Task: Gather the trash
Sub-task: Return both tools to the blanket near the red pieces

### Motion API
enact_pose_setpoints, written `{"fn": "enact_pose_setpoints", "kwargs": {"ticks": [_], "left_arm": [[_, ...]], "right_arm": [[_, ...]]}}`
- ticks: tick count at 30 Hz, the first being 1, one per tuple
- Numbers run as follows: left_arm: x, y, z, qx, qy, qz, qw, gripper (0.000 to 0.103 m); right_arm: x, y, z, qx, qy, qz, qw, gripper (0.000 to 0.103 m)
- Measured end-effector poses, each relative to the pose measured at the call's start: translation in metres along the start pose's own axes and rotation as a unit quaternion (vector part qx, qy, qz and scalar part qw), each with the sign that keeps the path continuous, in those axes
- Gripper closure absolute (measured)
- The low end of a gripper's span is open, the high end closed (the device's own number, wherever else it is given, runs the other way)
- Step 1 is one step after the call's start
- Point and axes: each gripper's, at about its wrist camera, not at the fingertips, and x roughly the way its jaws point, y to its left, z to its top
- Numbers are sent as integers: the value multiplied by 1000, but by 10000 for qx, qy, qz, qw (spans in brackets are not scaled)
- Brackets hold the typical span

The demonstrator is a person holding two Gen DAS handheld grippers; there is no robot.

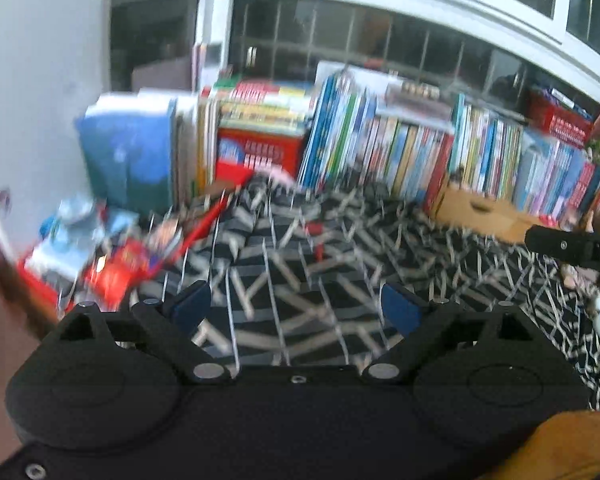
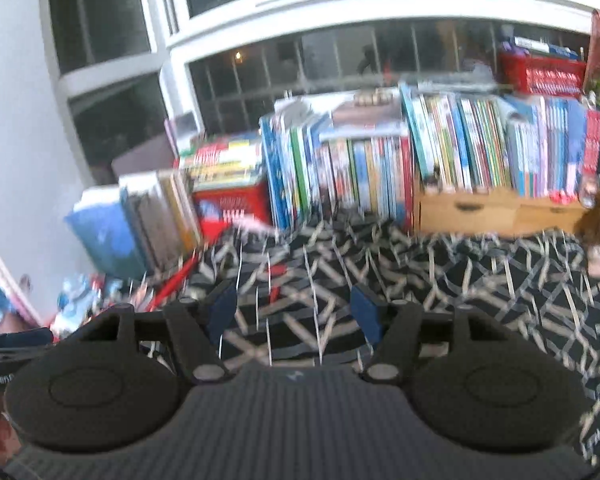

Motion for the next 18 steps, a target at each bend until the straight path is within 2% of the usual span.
{"fn": "enact_pose_setpoints", "kwargs": {"ticks": [4, 8, 11, 14, 18], "left_arm": [[35, -5, 48, -76, -199, 103, 9997, 9], [94, -16, 74, -141, -103, 371, 9992, 8], [151, -26, 76, -262, 230, 358, 9988, 9], [209, -37, 66, -344, 591, 502, 9964, 11], [280, -52, 51, -473, 970, 509, 9929, 16]], "right_arm": [[46, -9, 45, -76, -144, 165, 9997, 28], [113, -19, 75, -188, -76, 422, 9989, 28], [164, -33, 84, -179, 141, 602, 9979, 28], [215, -43, 85, -369, 393, 733, 9959, 28], [275, -56, 80, -515, 754, 936, 9914, 28]]}}
